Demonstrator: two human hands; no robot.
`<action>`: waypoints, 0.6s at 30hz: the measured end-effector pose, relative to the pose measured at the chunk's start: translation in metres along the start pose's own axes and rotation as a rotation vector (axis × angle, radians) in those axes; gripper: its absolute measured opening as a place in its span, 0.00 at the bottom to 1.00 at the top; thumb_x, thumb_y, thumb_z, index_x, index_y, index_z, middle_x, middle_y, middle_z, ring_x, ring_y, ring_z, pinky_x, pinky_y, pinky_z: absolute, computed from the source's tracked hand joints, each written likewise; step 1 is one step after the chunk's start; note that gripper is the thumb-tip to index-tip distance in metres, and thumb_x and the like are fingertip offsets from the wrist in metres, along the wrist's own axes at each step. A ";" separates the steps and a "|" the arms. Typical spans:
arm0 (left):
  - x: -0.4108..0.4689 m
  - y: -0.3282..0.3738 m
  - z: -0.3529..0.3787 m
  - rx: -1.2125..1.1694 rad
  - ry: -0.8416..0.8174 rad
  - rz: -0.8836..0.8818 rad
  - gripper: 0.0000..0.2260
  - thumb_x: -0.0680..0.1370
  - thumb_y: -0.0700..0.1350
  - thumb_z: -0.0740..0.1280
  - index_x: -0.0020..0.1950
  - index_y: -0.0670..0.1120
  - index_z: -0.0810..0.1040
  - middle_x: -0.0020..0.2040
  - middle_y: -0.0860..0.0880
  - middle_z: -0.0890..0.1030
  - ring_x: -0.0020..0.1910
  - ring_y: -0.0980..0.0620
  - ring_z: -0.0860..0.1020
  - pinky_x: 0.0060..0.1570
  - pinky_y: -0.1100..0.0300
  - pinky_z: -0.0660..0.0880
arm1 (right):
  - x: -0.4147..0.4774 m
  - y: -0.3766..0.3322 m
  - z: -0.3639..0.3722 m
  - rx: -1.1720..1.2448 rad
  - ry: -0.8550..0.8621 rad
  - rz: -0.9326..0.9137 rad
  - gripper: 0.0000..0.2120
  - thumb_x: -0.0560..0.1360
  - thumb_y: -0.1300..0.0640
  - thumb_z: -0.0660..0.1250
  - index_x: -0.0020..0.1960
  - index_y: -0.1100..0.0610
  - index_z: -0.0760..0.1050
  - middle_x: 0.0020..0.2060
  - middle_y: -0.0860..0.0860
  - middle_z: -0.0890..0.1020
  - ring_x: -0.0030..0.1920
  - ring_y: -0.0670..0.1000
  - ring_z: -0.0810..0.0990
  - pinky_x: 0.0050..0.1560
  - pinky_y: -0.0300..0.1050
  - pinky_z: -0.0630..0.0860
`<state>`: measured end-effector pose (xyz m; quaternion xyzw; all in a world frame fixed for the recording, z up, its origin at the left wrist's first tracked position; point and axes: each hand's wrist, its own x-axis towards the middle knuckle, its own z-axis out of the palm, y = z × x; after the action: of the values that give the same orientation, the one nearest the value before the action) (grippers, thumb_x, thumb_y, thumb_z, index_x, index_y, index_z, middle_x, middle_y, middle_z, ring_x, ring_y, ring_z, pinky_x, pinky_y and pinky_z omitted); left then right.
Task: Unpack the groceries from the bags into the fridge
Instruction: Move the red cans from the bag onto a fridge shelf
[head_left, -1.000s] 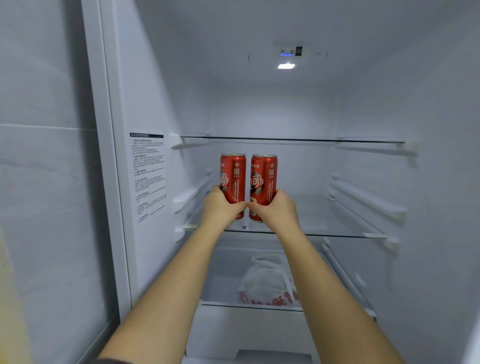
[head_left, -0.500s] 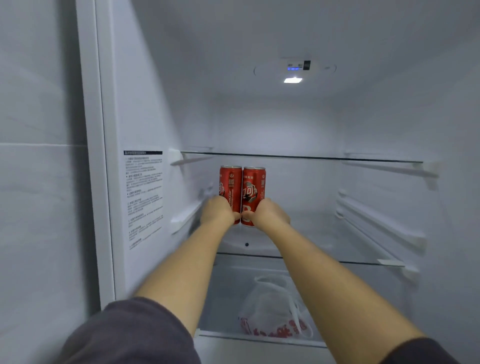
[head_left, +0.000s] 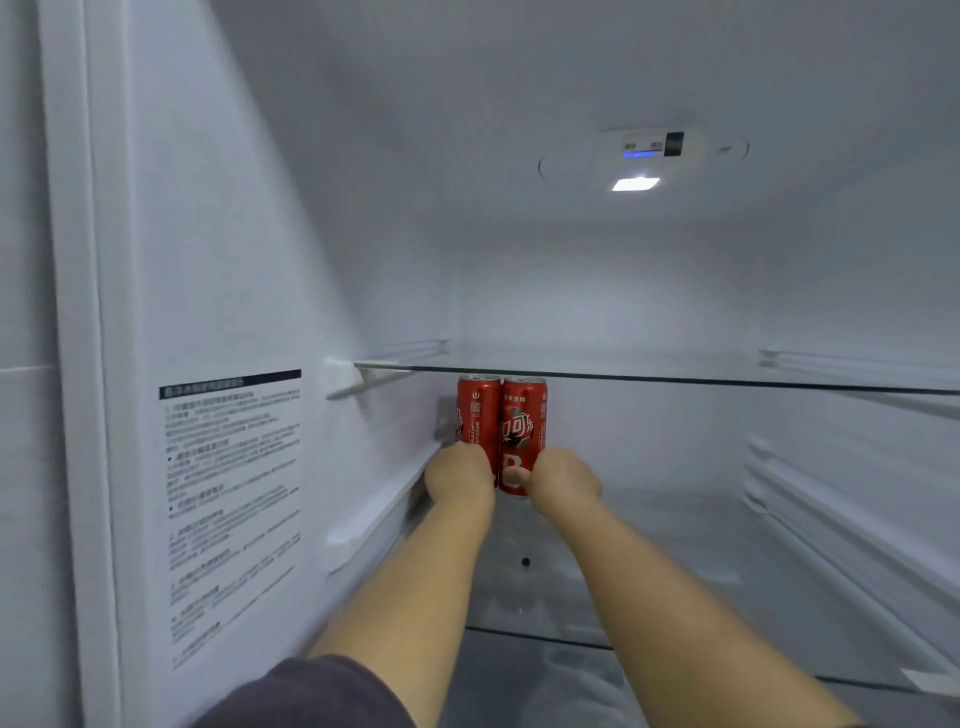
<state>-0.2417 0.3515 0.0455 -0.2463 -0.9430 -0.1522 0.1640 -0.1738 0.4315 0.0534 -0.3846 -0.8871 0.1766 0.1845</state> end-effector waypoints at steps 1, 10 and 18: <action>0.001 0.000 0.001 -0.001 0.007 -0.007 0.12 0.80 0.47 0.65 0.60 0.41 0.76 0.57 0.44 0.80 0.54 0.47 0.80 0.43 0.59 0.72 | 0.002 0.000 0.001 0.004 0.001 -0.008 0.24 0.76 0.38 0.65 0.58 0.58 0.75 0.45 0.52 0.77 0.46 0.53 0.76 0.44 0.44 0.72; 0.003 -0.005 0.008 0.008 0.048 -0.015 0.11 0.82 0.41 0.60 0.62 0.40 0.72 0.58 0.44 0.80 0.56 0.47 0.79 0.50 0.56 0.76 | 0.009 0.000 0.012 0.036 0.077 -0.114 0.20 0.79 0.45 0.63 0.57 0.61 0.77 0.53 0.57 0.81 0.53 0.57 0.80 0.46 0.46 0.73; -0.004 -0.007 0.007 -0.078 0.057 0.031 0.17 0.81 0.37 0.57 0.70 0.41 0.64 0.60 0.41 0.77 0.56 0.43 0.78 0.49 0.52 0.75 | 0.005 -0.001 0.016 -0.179 0.141 -0.200 0.11 0.81 0.58 0.60 0.59 0.60 0.76 0.55 0.56 0.80 0.54 0.57 0.80 0.44 0.44 0.71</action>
<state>-0.2432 0.3465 0.0364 -0.2628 -0.9274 -0.1932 0.1833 -0.1846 0.4322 0.0410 -0.3208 -0.9180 0.0502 0.2277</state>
